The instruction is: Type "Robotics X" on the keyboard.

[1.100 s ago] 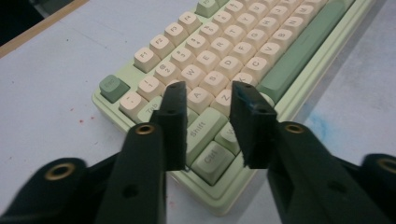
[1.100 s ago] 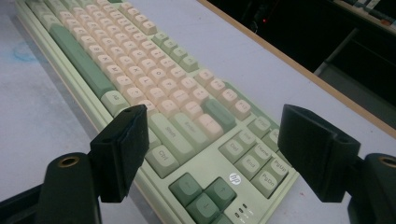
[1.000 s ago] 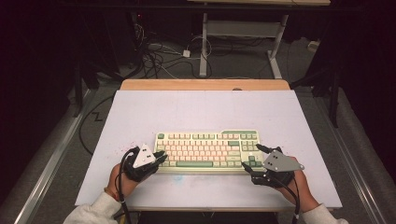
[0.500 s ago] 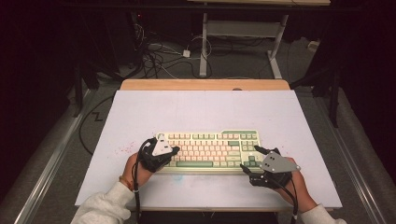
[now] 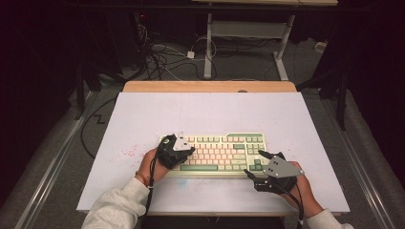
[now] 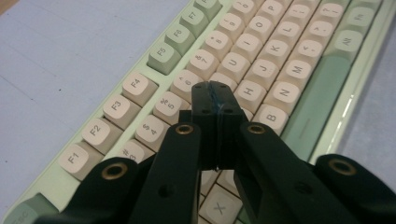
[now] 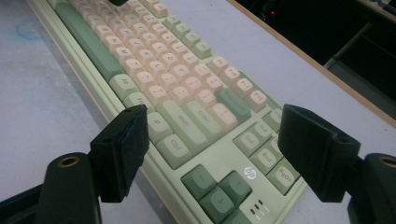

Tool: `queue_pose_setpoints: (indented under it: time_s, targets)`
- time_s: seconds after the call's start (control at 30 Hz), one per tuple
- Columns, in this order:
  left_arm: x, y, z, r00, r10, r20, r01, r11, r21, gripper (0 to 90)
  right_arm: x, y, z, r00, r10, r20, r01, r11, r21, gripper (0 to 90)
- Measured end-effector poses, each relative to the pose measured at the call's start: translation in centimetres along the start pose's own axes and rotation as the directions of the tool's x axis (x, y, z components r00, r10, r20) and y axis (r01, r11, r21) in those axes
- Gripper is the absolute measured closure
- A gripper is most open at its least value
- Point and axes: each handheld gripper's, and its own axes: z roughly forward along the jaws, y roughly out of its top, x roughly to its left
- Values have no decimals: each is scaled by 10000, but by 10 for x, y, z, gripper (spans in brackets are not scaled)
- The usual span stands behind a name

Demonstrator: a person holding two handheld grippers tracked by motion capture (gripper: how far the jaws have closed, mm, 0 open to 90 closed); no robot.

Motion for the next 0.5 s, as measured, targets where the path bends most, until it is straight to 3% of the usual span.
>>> queue_pose_setpoints:
  time_s: [0.5]
  targets:
    - [1,6,13,9998,136,-146,-130,9992,376,875,1,-1,2,9999,-161,-26,161,9997,161,260]
